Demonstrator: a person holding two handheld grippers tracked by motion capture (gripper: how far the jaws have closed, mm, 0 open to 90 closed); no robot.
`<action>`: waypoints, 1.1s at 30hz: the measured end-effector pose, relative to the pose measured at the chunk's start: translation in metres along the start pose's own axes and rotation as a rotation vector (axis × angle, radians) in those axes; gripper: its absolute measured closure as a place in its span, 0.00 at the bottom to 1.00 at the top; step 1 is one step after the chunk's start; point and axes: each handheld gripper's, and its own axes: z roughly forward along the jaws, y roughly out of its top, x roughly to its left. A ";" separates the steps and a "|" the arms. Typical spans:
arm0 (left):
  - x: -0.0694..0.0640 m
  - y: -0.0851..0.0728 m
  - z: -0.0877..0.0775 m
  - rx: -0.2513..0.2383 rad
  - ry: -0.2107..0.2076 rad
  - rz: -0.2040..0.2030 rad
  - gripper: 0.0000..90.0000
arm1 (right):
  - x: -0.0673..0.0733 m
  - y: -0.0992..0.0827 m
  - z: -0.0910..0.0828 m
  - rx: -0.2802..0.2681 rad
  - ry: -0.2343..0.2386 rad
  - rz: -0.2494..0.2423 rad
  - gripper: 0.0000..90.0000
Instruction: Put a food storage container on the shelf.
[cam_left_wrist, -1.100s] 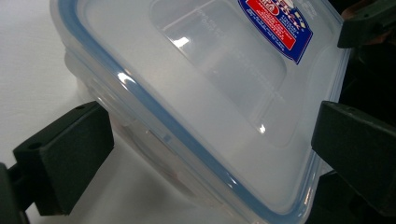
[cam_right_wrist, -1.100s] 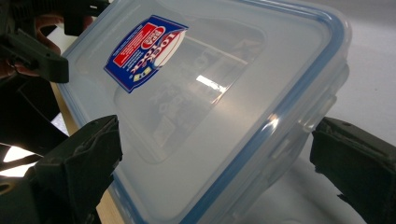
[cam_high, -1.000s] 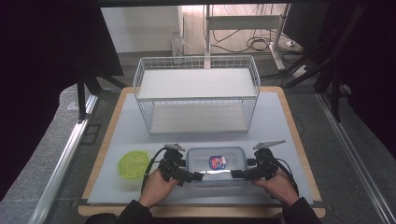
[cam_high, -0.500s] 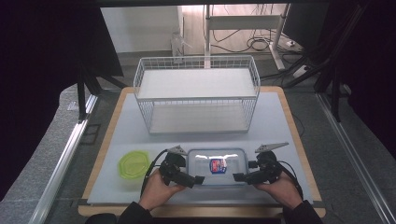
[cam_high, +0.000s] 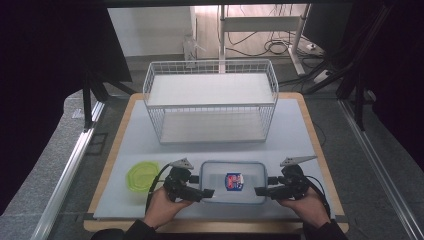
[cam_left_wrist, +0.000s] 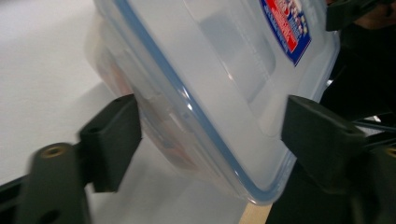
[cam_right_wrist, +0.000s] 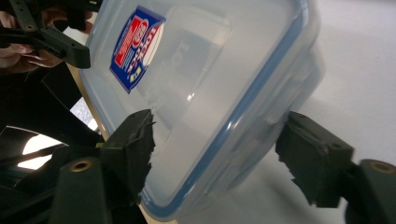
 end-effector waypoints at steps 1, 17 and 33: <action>0.001 0.000 -0.004 -0.017 -0.006 -0.005 0.39 | 0.000 0.000 -0.002 -0.008 0.002 -0.003 0.41; 0.011 -0.005 -0.003 -0.032 -0.078 -0.082 0.39 | -0.002 -0.001 -0.007 -0.047 0.022 0.025 0.49; 0.002 -0.007 -0.015 -0.118 -0.002 -0.088 0.57 | 0.008 -0.003 -0.007 -0.112 -0.025 0.044 0.55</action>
